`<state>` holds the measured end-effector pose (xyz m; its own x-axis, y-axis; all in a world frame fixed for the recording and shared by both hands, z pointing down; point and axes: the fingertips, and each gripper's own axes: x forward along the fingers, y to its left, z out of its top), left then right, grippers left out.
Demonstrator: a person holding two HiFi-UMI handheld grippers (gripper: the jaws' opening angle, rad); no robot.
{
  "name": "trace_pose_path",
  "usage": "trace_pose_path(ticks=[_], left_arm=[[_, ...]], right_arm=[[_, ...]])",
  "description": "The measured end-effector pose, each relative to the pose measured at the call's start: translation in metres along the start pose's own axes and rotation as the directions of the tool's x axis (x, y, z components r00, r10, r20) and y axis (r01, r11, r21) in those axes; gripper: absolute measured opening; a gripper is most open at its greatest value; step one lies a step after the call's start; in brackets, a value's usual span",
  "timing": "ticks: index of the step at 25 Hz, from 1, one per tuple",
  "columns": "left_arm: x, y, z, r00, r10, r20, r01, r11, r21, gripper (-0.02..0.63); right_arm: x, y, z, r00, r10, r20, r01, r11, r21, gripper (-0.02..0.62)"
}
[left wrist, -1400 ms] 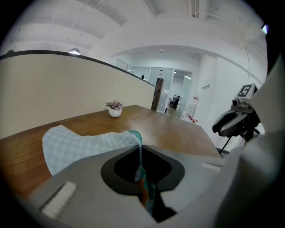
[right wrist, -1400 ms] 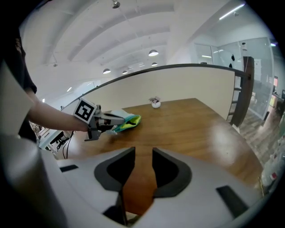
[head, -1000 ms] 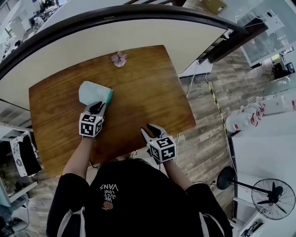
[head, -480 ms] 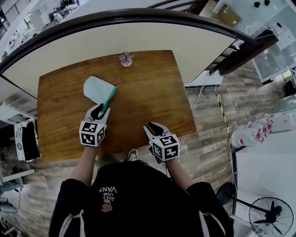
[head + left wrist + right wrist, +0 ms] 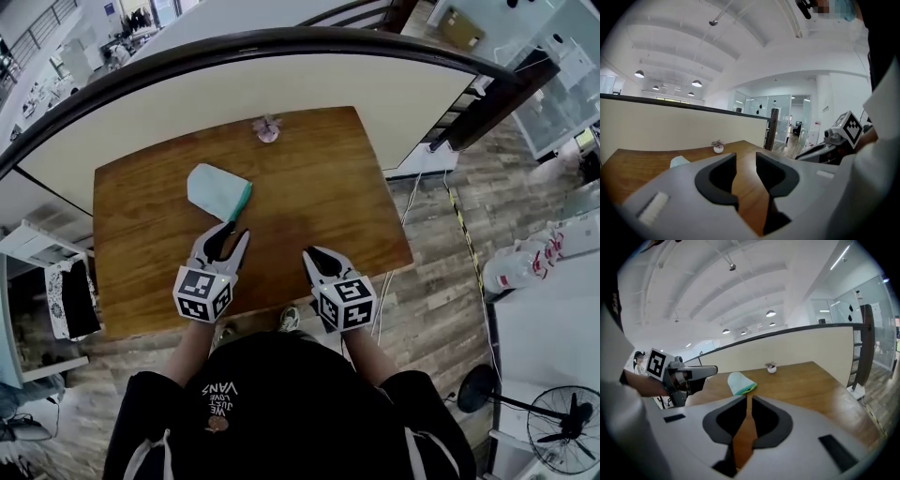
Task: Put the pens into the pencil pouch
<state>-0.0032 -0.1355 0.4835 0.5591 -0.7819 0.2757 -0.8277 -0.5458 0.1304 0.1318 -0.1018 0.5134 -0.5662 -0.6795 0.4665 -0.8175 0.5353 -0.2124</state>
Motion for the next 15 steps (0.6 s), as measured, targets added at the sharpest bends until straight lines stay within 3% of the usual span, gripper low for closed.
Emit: trace_pose_path(ticks=[3,7,15], left_arm=[[-0.018,0.002,-0.002,0.999,-0.041,-0.026,0.042,0.998,0.044,0.117],[-0.045,0.013,-0.008,0.996,-0.079,-0.043,0.081,0.996,0.047,0.106],[-0.102,0.031,-0.023,0.985,-0.163,-0.052,0.164,0.986,0.024,0.02]], right_arm=[[-0.002,0.012,0.007,0.997,-0.063,0.049,0.064,0.998,-0.014,0.024],[-0.002,0.033,0.015,0.987,-0.132,0.093,0.133,0.991,-0.006,0.014],[0.003,0.095,0.015,0.977,-0.172,0.123,0.17,0.985,0.023,0.012]])
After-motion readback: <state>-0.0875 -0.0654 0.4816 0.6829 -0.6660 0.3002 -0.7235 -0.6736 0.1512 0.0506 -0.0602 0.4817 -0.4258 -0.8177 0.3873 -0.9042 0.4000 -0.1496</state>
